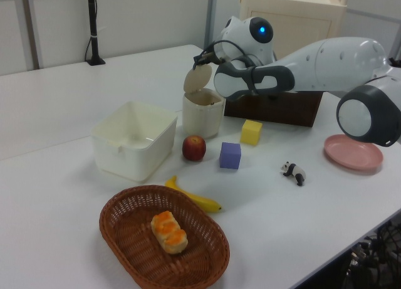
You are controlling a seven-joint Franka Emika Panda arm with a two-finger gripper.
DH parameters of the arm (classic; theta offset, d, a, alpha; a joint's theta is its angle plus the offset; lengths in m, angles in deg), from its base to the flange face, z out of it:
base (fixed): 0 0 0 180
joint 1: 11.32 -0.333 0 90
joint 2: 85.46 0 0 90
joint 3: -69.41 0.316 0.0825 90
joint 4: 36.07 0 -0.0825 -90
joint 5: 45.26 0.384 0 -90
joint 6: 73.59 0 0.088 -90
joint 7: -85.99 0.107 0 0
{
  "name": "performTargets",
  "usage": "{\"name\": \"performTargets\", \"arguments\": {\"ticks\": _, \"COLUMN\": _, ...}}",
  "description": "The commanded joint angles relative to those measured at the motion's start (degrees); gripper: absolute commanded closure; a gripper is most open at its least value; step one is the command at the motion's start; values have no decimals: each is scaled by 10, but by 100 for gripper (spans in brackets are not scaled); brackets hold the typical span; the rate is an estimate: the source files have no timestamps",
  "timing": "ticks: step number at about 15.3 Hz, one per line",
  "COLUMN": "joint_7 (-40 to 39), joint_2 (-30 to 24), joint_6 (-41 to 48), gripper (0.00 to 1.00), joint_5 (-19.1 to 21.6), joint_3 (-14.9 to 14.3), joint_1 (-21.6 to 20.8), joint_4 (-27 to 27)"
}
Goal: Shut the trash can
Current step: 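Lower the gripper behind the raised flip lid of the trash can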
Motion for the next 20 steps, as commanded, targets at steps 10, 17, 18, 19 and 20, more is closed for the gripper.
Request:
{"name": "performTargets", "arguments": {"ticks": 10, "joint_7": 8, "joint_2": 4, "joint_6": -11, "gripper": 99, "joint_5": -11, "joint_3": -19, "joint_1": -14, "joint_4": 32}}
{"name": "performTargets", "arguments": {"ticks": 17, "joint_7": 7, "joint_2": 24, "joint_6": -11, "gripper": 99, "joint_5": -11, "joint_3": -26, "joint_1": -15, "joint_4": 67}}
{"name": "performTargets", "arguments": {"ticks": 18, "joint_7": 7, "joint_2": 27, "joint_6": -11, "gripper": 99, "joint_5": -11, "joint_3": -28, "joint_1": -15, "joint_4": 70}}
{"name": "performTargets", "arguments": {"ticks": 19, "joint_7": 7, "joint_2": 28, "joint_6": -11, "gripper": 99, "joint_5": -11, "joint_3": -32, "joint_1": -15, "joint_4": 70}}
{"name": "performTargets", "arguments": {"ticks": 20, "joint_7": 7, "joint_2": 32, "joint_6": -11, "gripper": 99, "joint_5": -11, "joint_3": -32, "joint_1": -15, "joint_4": 70}}
